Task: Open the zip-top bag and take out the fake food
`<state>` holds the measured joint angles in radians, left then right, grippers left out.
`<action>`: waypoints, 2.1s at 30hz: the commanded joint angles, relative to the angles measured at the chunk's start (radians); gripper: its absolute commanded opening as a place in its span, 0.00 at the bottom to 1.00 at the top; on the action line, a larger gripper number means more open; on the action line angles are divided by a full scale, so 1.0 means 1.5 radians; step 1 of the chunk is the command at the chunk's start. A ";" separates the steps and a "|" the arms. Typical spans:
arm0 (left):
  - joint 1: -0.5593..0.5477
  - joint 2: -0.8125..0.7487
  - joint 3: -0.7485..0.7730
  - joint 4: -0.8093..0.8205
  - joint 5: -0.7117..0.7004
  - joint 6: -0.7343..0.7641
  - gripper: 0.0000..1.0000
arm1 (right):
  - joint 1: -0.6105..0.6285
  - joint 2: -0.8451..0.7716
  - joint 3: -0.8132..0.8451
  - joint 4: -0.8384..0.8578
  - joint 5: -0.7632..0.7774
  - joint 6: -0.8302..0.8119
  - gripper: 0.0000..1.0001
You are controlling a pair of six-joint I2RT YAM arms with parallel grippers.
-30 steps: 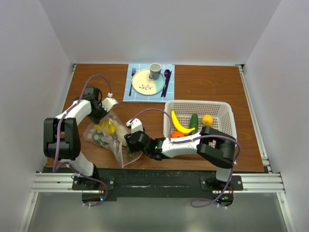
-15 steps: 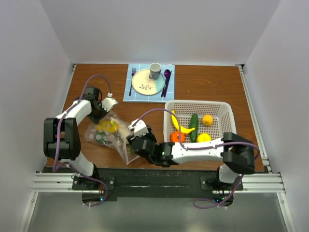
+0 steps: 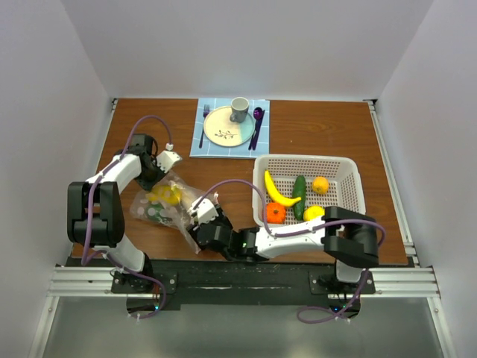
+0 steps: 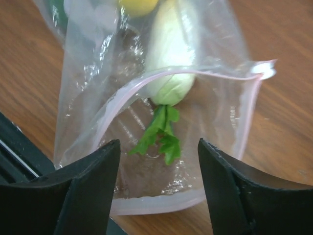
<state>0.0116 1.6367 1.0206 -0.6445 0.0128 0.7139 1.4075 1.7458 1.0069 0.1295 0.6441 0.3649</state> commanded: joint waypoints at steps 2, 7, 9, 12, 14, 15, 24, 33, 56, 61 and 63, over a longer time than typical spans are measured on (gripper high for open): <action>-0.003 -0.020 0.016 -0.003 -0.004 -0.016 0.00 | -0.026 0.056 0.039 0.057 -0.065 0.007 0.80; -0.003 -0.023 0.017 -0.015 0.001 -0.013 0.00 | -0.069 0.082 0.044 0.092 -0.101 0.029 0.81; -0.001 -0.027 0.017 -0.022 0.008 -0.015 0.00 | -0.082 0.091 0.046 0.105 -0.110 0.035 0.80; -0.002 -0.031 0.018 -0.041 0.029 -0.019 0.00 | -0.094 0.109 0.054 0.122 -0.125 0.037 0.77; -0.002 -0.036 0.025 -0.070 0.064 -0.024 0.00 | -0.096 0.121 0.063 0.122 -0.131 0.033 0.74; -0.002 -0.039 0.029 -0.083 0.079 -0.026 0.00 | -0.096 0.124 0.064 0.122 -0.131 0.031 0.71; -0.003 -0.078 0.114 -0.226 0.227 -0.030 0.02 | -0.096 0.148 0.029 0.127 -0.132 0.043 0.60; 0.035 -0.079 0.133 -0.274 0.329 -0.005 0.00 | -0.096 0.112 0.005 0.133 -0.121 0.039 0.40; 0.143 -0.053 0.057 -0.030 0.063 0.044 0.00 | -0.073 -0.162 -0.053 -0.122 -0.097 0.112 0.00; 0.143 -0.036 0.063 -0.023 0.066 0.045 0.00 | -0.073 -0.290 -0.059 -0.218 -0.034 0.099 0.00; 0.141 -0.034 0.078 -0.049 0.084 0.036 0.00 | -0.077 -0.343 -0.063 -0.256 0.024 0.098 0.00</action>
<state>0.2222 1.5803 1.0981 -0.7181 0.1219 0.7563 1.2972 1.3624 0.9230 -0.1307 0.5270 0.5163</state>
